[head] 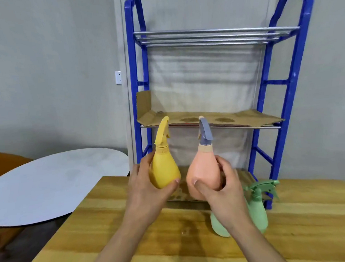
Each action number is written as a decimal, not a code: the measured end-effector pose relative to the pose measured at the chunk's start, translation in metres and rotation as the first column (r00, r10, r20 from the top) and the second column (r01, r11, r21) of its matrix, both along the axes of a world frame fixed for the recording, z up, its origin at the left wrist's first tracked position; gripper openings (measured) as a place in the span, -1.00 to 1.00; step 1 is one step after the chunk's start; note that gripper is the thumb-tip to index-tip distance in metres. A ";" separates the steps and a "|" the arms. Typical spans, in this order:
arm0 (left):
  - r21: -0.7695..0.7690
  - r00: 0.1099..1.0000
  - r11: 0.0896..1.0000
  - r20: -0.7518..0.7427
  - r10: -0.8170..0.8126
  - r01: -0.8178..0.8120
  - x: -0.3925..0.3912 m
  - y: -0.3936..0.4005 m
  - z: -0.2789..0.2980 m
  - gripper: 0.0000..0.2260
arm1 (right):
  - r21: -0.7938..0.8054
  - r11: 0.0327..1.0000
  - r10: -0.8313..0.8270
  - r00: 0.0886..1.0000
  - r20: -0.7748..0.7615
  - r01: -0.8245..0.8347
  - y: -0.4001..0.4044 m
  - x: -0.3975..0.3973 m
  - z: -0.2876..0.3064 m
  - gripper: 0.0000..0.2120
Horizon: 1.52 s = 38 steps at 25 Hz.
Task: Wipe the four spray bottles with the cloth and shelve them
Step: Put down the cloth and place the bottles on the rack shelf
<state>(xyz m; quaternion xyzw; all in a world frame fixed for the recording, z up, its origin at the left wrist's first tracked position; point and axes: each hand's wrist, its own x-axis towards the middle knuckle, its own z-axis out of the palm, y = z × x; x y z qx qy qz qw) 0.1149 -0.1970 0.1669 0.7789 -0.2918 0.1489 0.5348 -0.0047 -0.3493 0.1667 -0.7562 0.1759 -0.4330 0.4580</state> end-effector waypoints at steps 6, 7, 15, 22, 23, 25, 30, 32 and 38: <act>0.001 0.991 0.999 0.122 -0.046 0.046 -0.005 -0.037 0.086 -0.23 | -0.026 0.999 -0.032 0.999 0.039 0.033 -0.051 -0.017 0.094 -0.35; 0.007 0.987 0.999 0.155 -0.041 0.040 -0.005 -0.045 0.097 -0.26 | -0.015 0.999 -0.034 0.998 0.047 0.035 -0.061 -0.017 0.107 -0.37; 0.098 0.981 0.995 0.196 -0.009 -0.011 0.042 -0.112 0.162 -0.30 | 0.047 0.998 -0.048 0.998 0.028 0.046 -0.138 0.016 0.174 -0.32; 0.194 0.992 0.978 0.114 0.058 -0.080 0.094 -0.169 0.172 -0.30 | 0.007 0.997 -0.075 0.995 -0.072 0.076 -0.189 0.072 0.172 -0.27; 0.207 0.993 0.975 0.101 0.064 -0.084 0.099 -0.177 0.170 -0.30 | -0.009 0.997 -0.082 0.993 -0.084 0.081 -0.194 0.079 0.171 -0.27; 0.231 0.994 0.969 0.086 0.073 -0.091 0.107 -0.189 0.167 -0.30 | -0.036 0.995 -0.096 0.989 -0.108 0.093 -0.202 0.089 0.171 -0.27; 0.255 0.990 0.957 0.062 0.125 -0.136 0.117 -0.204 0.155 -0.29 | -0.072 0.995 -0.083 0.981 -0.178 0.072 -0.211 0.106 0.163 -0.25; 0.256 0.990 0.956 0.055 0.133 -0.143 0.119 -0.204 0.154 -0.29 | -0.083 0.993 -0.093 0.977 -0.190 0.078 -0.211 0.112 0.157 -0.25; 0.301 0.998 0.951 0.007 0.068 -0.067 0.120 -0.205 0.152 -0.25 | -0.122 0.986 -0.136 0.963 -0.234 0.109 -0.210 0.114 0.155 -0.26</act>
